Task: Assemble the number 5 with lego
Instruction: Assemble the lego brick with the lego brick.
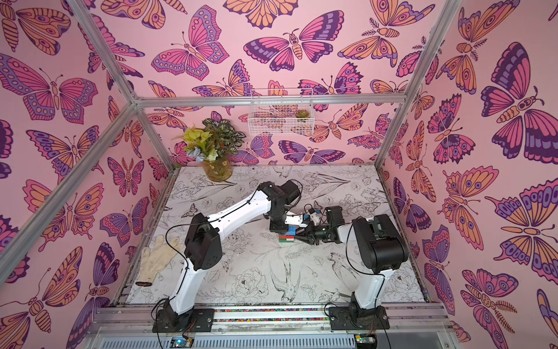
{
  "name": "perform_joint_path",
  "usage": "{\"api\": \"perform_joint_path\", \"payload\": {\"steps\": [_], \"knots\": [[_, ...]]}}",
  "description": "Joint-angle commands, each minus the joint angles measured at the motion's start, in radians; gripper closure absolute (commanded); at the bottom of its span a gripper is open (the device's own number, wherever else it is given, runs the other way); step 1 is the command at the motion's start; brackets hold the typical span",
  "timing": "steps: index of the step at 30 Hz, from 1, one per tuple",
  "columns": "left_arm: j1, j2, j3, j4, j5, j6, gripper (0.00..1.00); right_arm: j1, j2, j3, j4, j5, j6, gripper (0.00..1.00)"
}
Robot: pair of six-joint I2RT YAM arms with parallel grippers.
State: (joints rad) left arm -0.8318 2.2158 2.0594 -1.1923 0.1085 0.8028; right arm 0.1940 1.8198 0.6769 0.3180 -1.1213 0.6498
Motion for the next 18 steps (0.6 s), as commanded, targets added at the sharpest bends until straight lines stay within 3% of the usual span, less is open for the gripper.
{"api": "perform_joint_path", "payload": {"steps": [1, 18], "knots": [[0.008, -0.007, -0.036, 0.022, 0.012, -0.007, 0.98, 0.004, 0.035, 0.008, -0.025, 0.034, -0.015, 0.64], [0.008, -0.039, -0.094, 0.02, -0.033, 0.007, 0.98, 0.009, 0.03, 0.015, -0.059, 0.044, -0.034, 0.64]]}}
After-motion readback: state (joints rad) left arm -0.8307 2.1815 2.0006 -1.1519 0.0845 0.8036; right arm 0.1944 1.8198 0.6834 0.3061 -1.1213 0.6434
